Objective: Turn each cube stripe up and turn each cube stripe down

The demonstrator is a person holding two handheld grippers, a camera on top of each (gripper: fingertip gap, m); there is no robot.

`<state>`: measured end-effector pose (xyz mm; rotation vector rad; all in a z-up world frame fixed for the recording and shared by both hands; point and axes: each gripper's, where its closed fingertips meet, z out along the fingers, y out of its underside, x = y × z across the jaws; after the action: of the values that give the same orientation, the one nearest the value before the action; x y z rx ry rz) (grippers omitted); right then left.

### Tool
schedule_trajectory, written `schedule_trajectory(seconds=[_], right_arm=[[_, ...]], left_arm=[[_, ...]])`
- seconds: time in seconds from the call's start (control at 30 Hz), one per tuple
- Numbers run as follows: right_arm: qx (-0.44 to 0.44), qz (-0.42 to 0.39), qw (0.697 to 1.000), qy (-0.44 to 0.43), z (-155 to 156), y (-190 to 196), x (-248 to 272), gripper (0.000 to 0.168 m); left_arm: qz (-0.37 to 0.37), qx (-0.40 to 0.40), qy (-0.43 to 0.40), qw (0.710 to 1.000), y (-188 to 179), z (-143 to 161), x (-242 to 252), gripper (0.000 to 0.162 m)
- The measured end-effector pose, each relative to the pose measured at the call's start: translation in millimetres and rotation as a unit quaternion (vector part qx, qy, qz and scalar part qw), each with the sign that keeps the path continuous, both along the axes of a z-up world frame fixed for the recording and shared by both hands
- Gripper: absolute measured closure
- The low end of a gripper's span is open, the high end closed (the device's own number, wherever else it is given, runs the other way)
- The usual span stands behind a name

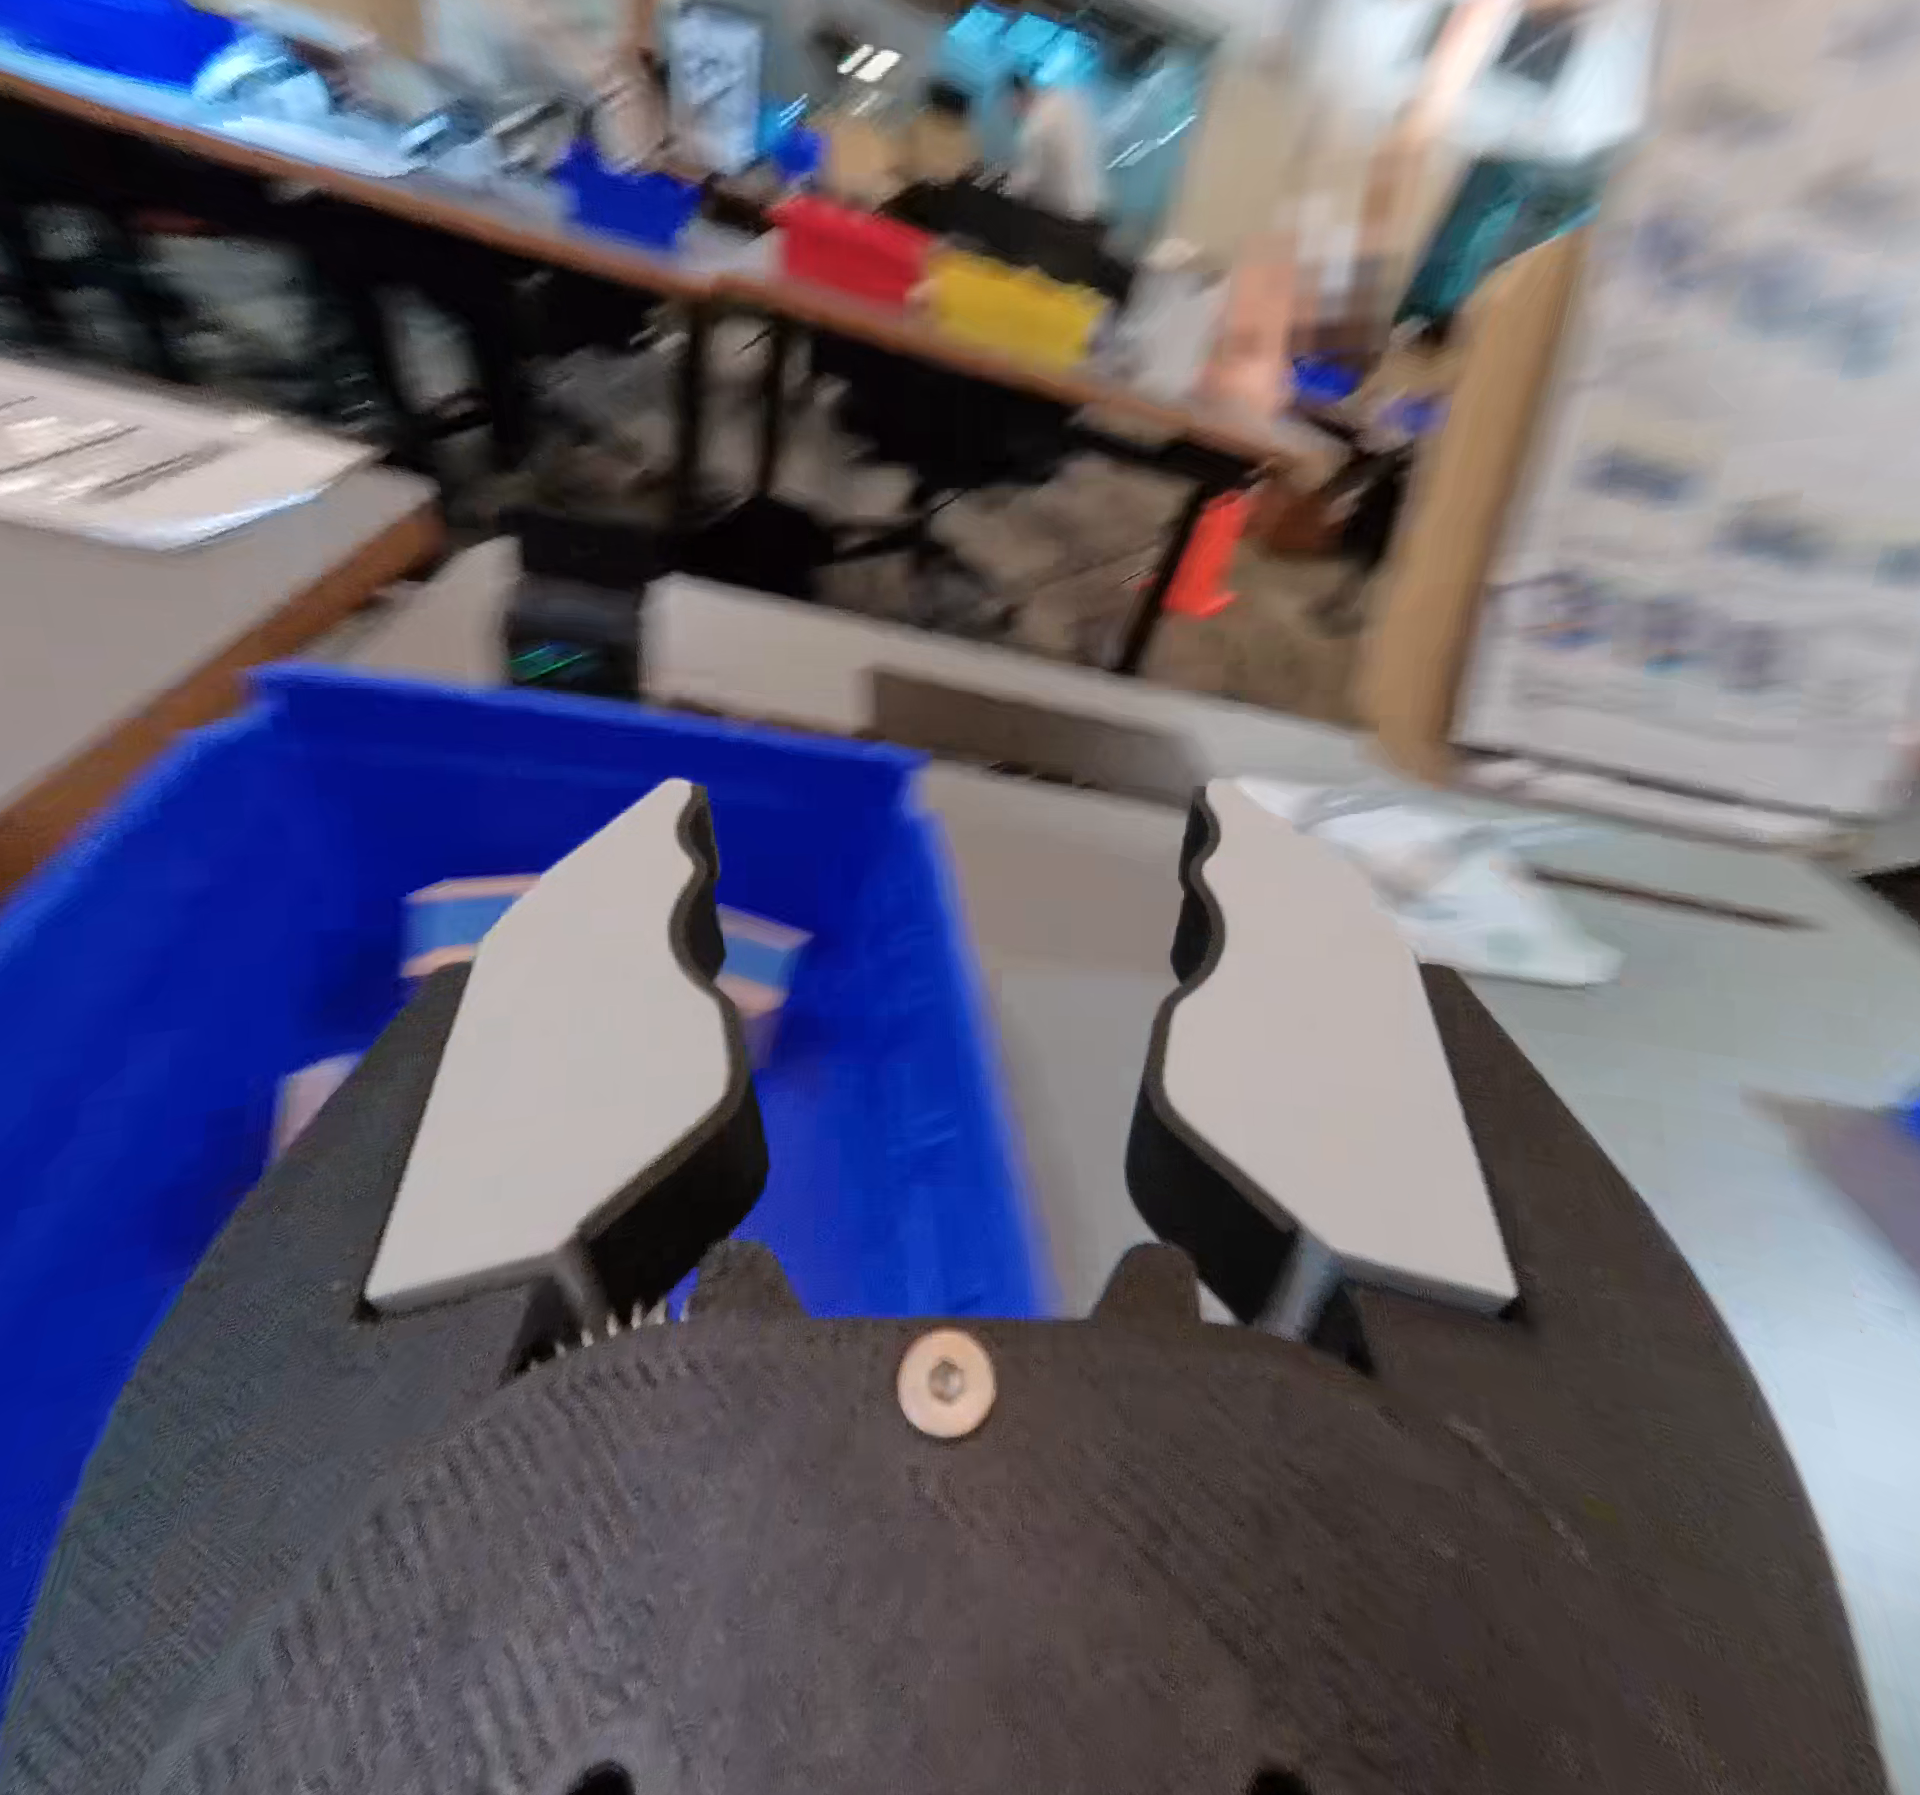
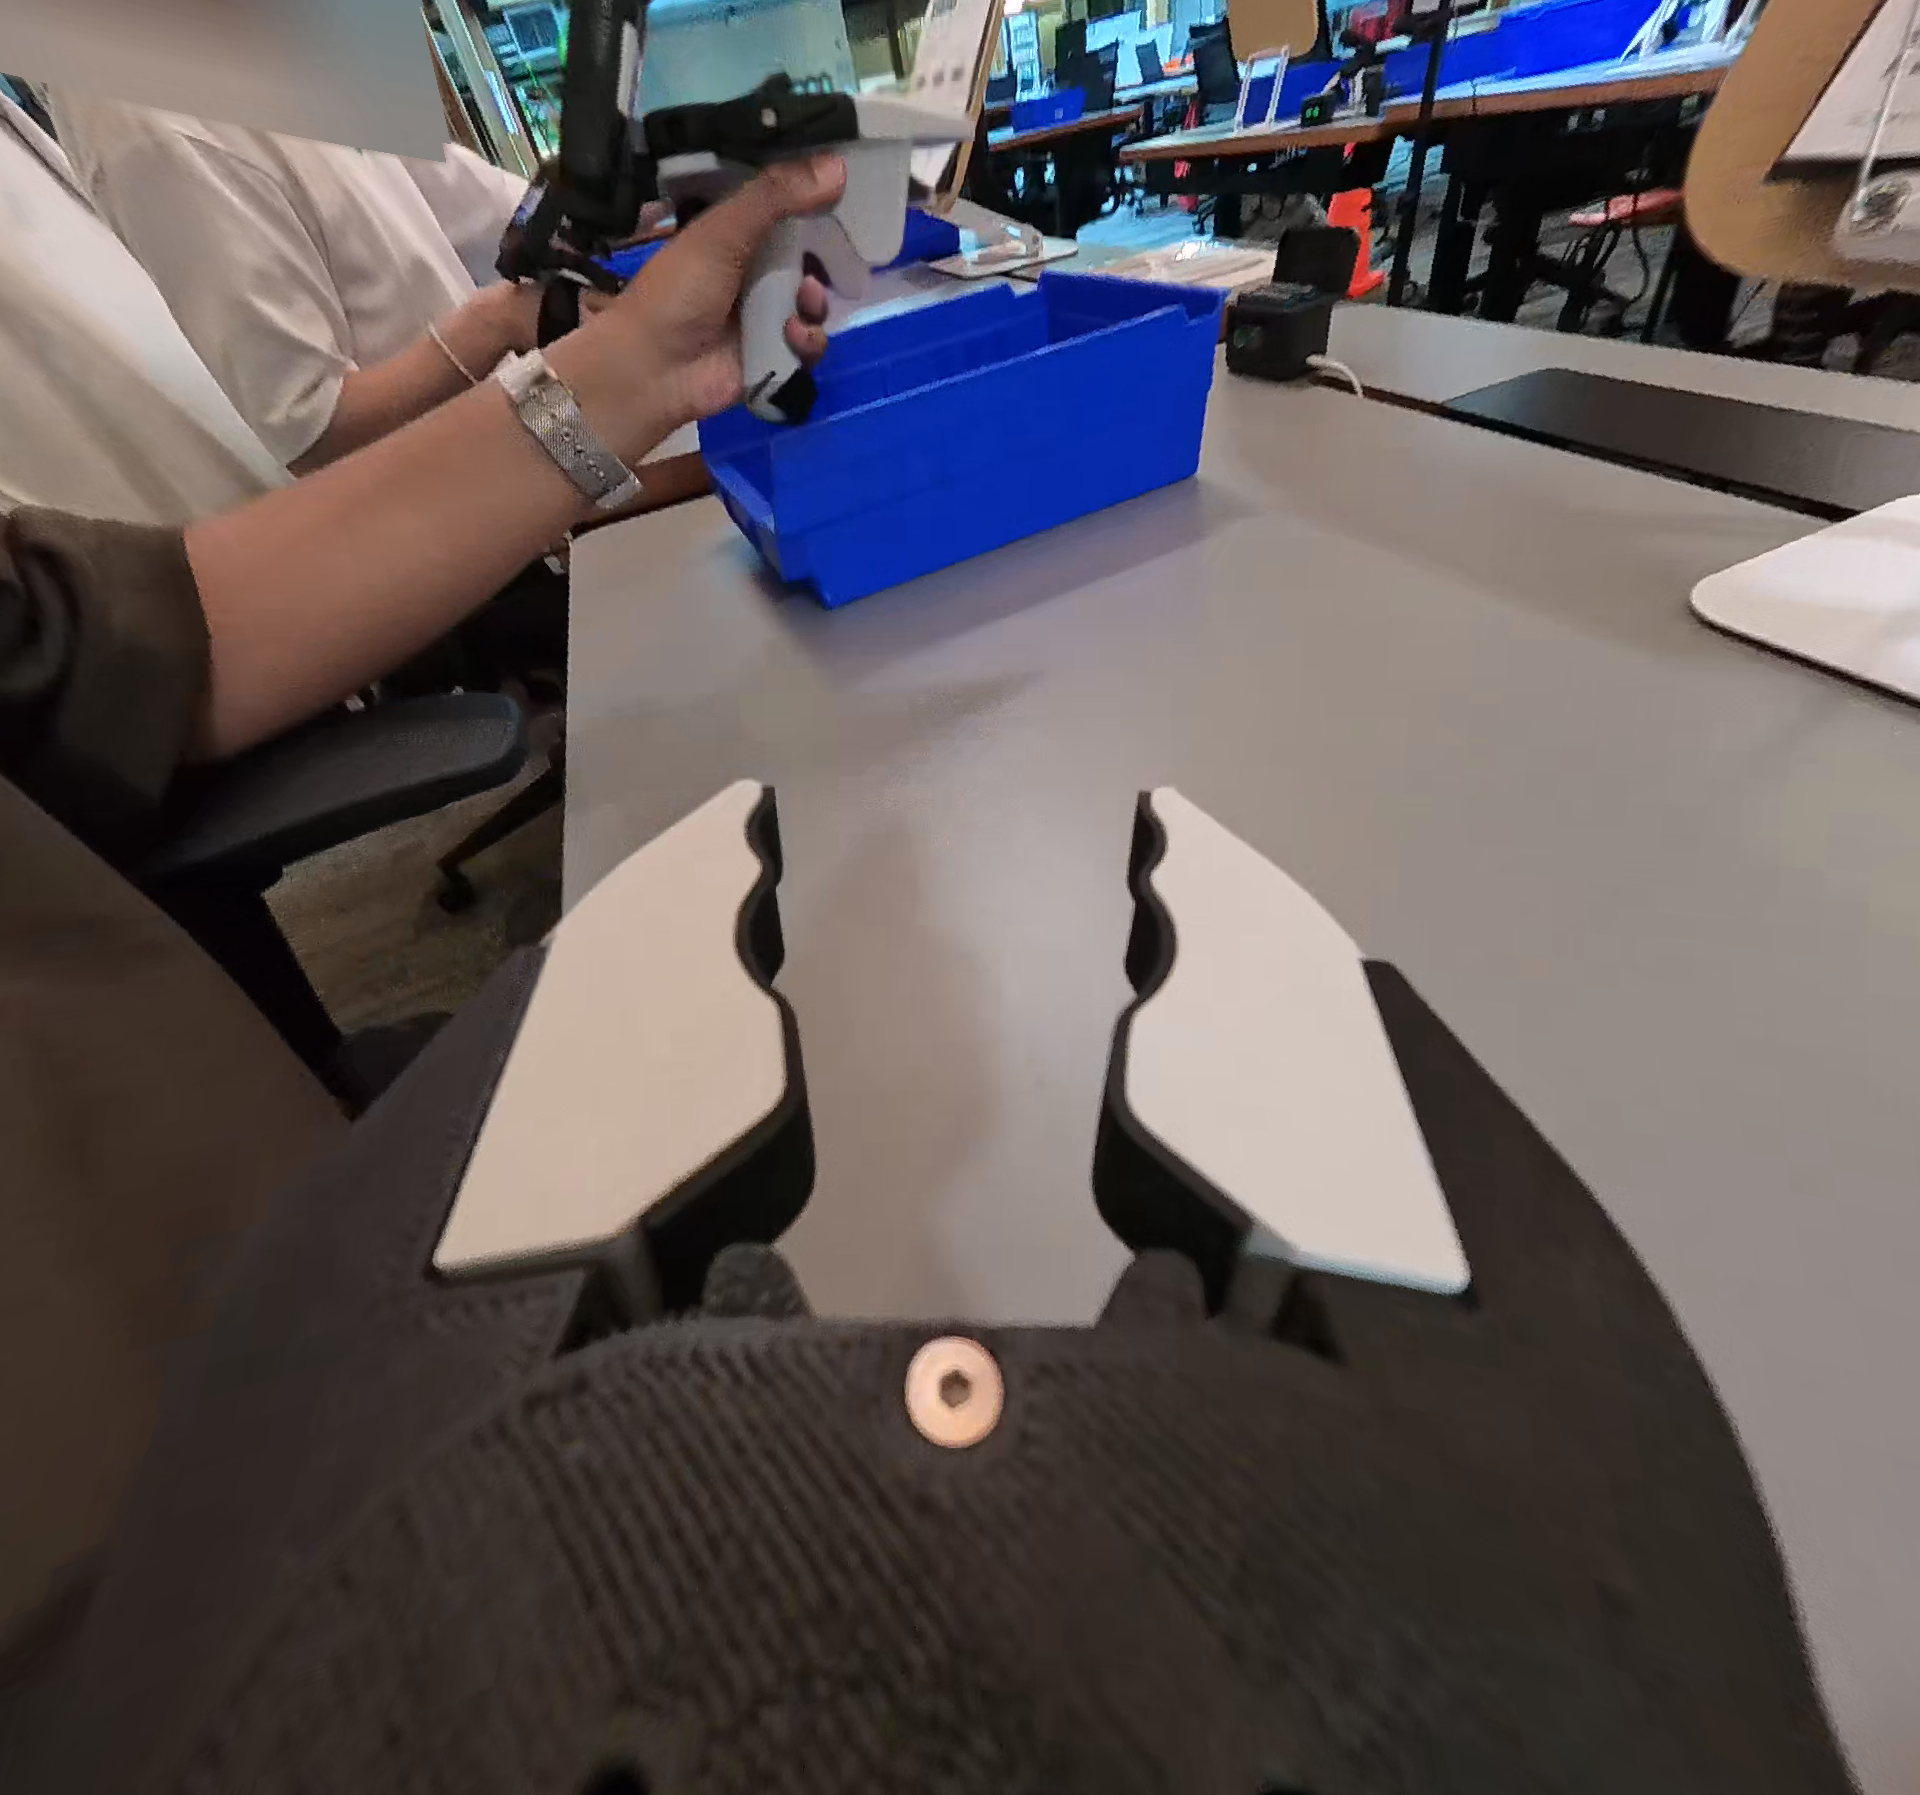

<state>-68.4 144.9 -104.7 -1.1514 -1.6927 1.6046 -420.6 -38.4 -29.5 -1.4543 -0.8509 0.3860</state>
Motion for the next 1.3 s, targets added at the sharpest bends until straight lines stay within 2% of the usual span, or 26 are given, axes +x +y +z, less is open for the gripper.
schedule_trajectory(seconds=[0.07,0.17,0.37,0.43,0.47,0.5,0.57,0.63,0.73,0.8,0.87,0.93,1.03,1.1,1.17,1.23,1.27,1.3], right_arm=[[-0.008,-0.001,1.0,-0.012,-6,-1,-2,0.103],[-0.02,0.0,1.0,-0.019,-8,0,-5,0.103],[-0.027,-0.012,0.999,-0.013,-5,9,-8,0.104],[-0.031,-0.014,0.999,-0.016,-7,12,-9,0.104],[-0.035,-0.015,0.999,-0.019,-8,14,-10,0.105],[-0.04,-0.015,0.999,-0.023,-9,16,-10,0.105],[-0.055,-0.013,0.998,-0.03,-10,18,-11,0.105],[-0.069,-0.009,0.997,-0.032,-9,19,-11,0.105],[-0.081,-0.005,0.996,-0.035,-9,19,-11,0.107],[-0.08,-0.005,0.996,-0.035,-9,18,-10,0.107],[-0.074,-0.009,0.997,-0.027,-5,17,-9,0.107],[-0.054,-0.027,0.998,-0.004,3,18,-8,0.107],[-0.001,-0.074,0.996,0.05,19,24,-4,0.105],[0.037,-0.113,0.989,0.089,32,28,0,0.102],[0.081,-0.147,0.978,0.125,42,29,4,0.1],[0.148,-0.173,0.96,0.162,49,27,9,0.098],[0.191,-0.184,0.947,0.182,52,26,11,0.099],[0.233,-0.204,0.928,0.206,55,27,14,0.105]], left_arm=[[0.049,-0.083,-0.046,0.994,-31,-37,-29,0.076],[0.091,-0.191,-0.11,0.971,-60,-80,-58,0.074],[0.146,-0.312,-0.216,0.914,-82,-157,-92,0.075],[0.163,-0.345,-0.243,0.892,-89,-179,-96,0.09],[0.166,-0.347,-0.249,0.889,-89,-185,-97,0.103],[0.159,-0.334,-0.242,0.897,-84,-184,-97,0.11],[0.154,-0.301,-0.225,0.914,-79,-168,-96,0.109],[0.143,-0.23,-0.191,0.943,-70,-131,-97,0.111],[0.028,-0.055,-0.144,0.988,-28,-54,-69,0.113],[-0.087,0.062,-0.135,0.985,7,-3,-32,0.113],[-0.184,0.153,-0.141,0.961,38,37,10,0.113],[-0.272,0.215,-0.157,0.925,69,64,54,0.113],[-0.377,0.275,-0.191,0.863,116,82,125,0.113],[-0.438,0.312,-0.233,0.81,146,79,176,0.113],[-0.489,0.352,-0.308,0.736,173,68,226,0.113],[-0.505,0.384,-0.4,0.661,195,50,265,0.113],[-0.502,0.389,-0.437,0.638,205,40,279,0.113],[-0.493,0.387,-0.462,0.628,214,30,290,0.113]])
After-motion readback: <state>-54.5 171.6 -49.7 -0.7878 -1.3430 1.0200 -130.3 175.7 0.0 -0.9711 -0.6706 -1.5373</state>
